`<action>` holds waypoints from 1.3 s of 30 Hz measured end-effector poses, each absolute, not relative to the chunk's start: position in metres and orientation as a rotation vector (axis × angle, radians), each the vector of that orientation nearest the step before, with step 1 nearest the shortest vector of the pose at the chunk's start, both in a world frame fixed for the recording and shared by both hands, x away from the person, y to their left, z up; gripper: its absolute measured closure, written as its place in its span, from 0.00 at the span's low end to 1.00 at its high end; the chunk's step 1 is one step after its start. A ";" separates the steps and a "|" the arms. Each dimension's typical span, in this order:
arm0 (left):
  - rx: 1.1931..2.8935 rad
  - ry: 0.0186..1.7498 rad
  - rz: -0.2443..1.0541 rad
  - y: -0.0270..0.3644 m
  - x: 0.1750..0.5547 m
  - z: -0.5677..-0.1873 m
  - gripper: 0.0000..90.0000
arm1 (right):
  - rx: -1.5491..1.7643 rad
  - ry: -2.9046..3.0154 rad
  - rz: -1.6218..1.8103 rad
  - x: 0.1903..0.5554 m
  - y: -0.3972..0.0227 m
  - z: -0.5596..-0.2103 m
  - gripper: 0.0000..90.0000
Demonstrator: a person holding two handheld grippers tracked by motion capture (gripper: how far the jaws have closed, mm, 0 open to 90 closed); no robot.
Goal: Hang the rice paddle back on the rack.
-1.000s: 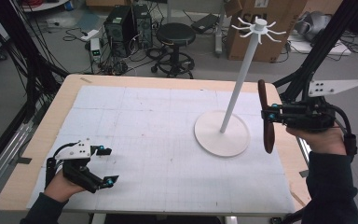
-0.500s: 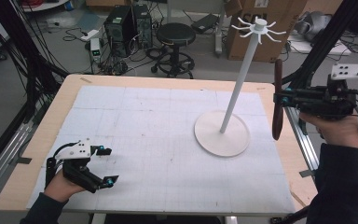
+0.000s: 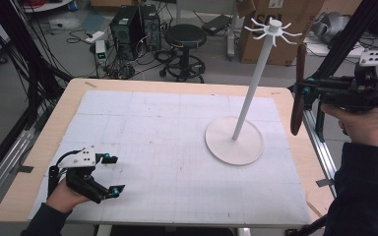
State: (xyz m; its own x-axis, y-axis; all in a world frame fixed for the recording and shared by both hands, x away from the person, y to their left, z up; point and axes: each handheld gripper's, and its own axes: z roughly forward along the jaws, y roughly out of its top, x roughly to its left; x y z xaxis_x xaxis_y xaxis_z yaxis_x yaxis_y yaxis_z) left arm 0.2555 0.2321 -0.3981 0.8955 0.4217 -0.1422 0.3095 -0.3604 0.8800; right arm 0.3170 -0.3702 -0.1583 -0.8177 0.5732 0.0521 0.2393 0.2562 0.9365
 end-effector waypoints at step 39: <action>1.966 0.533 0.128 0.233 0.255 -0.397 0.02 | 0.832 2.237 1.519 0.339 -0.357 -0.154 0.87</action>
State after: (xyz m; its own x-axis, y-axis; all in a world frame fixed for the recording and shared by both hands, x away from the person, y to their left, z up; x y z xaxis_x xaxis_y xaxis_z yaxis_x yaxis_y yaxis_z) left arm 0.2550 0.2331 -0.3974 0.8951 0.4216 -0.1453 0.3098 -0.3536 0.8826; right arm 0.3390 -0.3566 -0.1537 -0.7828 0.6189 0.0651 0.2887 0.2684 0.9190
